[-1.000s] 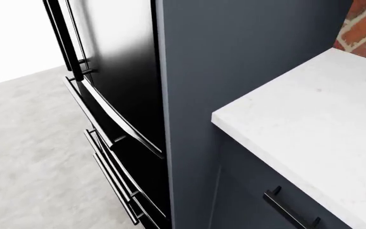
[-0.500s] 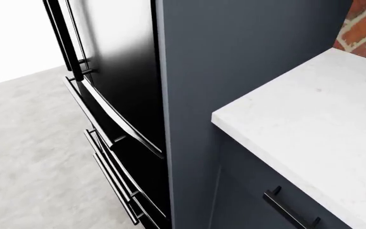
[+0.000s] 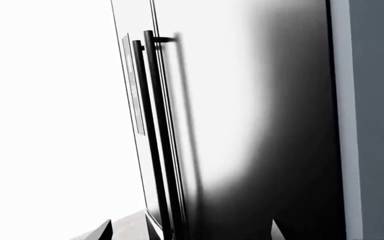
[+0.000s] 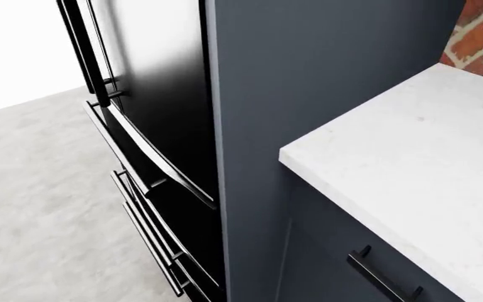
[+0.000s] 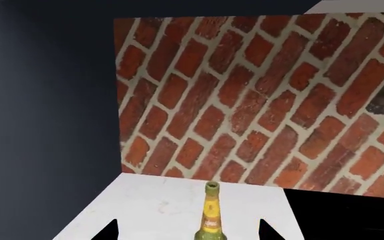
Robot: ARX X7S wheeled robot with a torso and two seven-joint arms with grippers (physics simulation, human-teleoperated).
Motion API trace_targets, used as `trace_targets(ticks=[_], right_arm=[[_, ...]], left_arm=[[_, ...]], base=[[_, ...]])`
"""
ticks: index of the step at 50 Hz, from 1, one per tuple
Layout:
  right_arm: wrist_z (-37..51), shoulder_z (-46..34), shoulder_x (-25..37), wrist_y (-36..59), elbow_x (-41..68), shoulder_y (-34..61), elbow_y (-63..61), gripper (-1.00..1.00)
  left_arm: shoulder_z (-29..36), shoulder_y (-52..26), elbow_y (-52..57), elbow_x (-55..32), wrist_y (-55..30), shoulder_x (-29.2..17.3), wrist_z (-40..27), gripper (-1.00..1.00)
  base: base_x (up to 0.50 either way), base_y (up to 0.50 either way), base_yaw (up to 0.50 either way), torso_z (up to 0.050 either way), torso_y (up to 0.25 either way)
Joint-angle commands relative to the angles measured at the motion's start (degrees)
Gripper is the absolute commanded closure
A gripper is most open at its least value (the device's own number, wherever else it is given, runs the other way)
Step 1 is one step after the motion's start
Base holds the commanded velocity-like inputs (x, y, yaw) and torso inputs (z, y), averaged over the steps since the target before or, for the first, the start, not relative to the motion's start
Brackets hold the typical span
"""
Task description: Move the drinks to the dining counter.
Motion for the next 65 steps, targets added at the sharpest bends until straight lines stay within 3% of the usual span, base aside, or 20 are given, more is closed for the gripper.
trace_targets(ticks=[1,11,39,52,65], right_arm=[[0.0,0.5,-0.4,5.5,2.4,0.2,3.5,-1.00],[-1.9,-3.9,-6.6,1.3,2.9,-2.8,9.7,-1.00],[-11.6,-5.5,-13.2,-1.8,3.3,-14.3,29.4,-1.00],[-14.6,-5.8,-14.8,-2.4,3.3,-17.4,36.0,-1.00],[-16.3,-5.5,-12.4,-4.8,3.9,-20.1,38.8,-1.00]], left_arm=[[0.1,0.3,0.0,0.1,0.0,-0.1,0.0,-1.00],[0.0,2.0,0.7,1.3,0.6,-1.3,1.2,-1.00],[0.0,6.5,2.8,4.5,2.4,-4.5,4.0,-1.00],[0.2,8.3,3.2,5.7,2.8,-5.8,5.2,-1.00],[-0.2,7.8,3.0,5.0,2.4,-5.3,4.5,-1.00]], base=[[0.00,0.00,0.00,0.000,0.000],[0.00,0.00,0.00,0.000,0.000],[0.00,0.00,0.00,0.000,0.000],[0.00,0.00,0.00,0.000,0.000],[0.00,0.00,0.00,0.000,0.000]])
